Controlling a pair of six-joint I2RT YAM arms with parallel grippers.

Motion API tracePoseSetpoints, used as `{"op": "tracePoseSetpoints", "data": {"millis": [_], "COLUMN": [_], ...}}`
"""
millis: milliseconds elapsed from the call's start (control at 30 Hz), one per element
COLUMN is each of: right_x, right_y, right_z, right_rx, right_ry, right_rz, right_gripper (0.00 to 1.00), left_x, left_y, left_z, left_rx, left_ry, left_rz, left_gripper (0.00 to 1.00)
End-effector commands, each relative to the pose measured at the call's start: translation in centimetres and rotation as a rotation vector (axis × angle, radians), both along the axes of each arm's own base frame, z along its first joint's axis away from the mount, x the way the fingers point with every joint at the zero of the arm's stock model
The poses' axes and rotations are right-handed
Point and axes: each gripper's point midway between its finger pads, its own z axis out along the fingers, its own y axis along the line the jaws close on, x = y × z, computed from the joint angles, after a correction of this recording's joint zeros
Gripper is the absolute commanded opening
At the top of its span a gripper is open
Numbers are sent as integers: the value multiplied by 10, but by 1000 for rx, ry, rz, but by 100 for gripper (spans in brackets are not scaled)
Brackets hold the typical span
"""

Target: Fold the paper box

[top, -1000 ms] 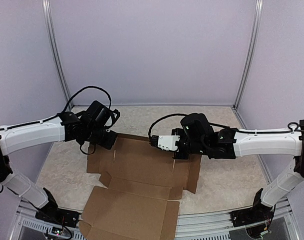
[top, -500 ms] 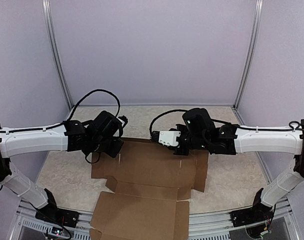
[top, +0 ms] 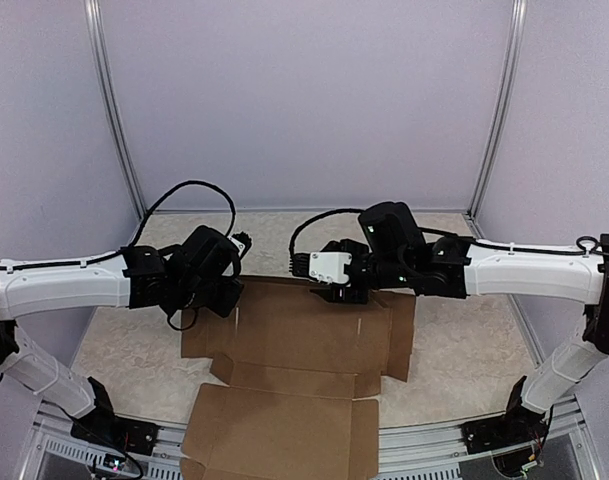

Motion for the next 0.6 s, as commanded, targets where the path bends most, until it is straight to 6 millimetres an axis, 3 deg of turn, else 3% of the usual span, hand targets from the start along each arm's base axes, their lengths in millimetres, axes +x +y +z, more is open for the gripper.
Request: {"op": "tracePoseSetpoints", "data": {"millis": [0, 567], "right_x": [4, 25], "right_y": [8, 17], "right_z": [-15, -38], "right_rx": [-14, -55], "right_ry": [63, 80], "right_rz": [-3, -36], "right_gripper": [58, 35], "left_x": [-1, -5], "left_y": [0, 4], "left_z": [5, 4], "left_rx": [-24, -32], "left_ry": [-28, -28], "left_rz": [7, -1], "left_gripper": [0, 0]}}
